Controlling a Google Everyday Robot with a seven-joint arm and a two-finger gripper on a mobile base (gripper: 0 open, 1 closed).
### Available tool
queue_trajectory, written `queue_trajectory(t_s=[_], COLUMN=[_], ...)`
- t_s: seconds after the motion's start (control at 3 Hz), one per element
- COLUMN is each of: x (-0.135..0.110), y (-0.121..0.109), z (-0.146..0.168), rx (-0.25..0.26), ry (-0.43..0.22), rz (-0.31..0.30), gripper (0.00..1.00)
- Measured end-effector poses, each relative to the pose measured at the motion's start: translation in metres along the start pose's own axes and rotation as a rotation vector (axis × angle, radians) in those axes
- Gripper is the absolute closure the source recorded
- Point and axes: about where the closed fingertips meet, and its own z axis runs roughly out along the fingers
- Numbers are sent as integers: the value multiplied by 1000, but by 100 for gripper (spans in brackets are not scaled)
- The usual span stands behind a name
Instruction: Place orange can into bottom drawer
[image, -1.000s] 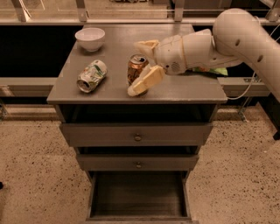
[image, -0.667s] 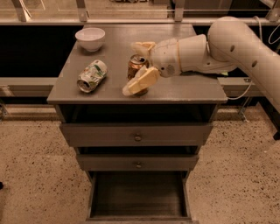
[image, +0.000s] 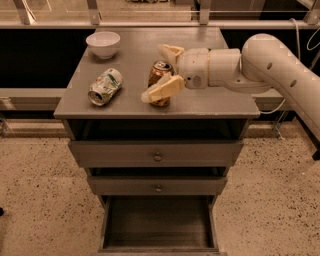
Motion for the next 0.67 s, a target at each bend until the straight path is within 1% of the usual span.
queue_trajectory(t_s=[0.33, 0.67], x=[6, 4], y=[-9, -12], z=[-14, -24], rx=[45, 72], ry=[-6, -6], rz=[9, -1], gripper=[0, 0])
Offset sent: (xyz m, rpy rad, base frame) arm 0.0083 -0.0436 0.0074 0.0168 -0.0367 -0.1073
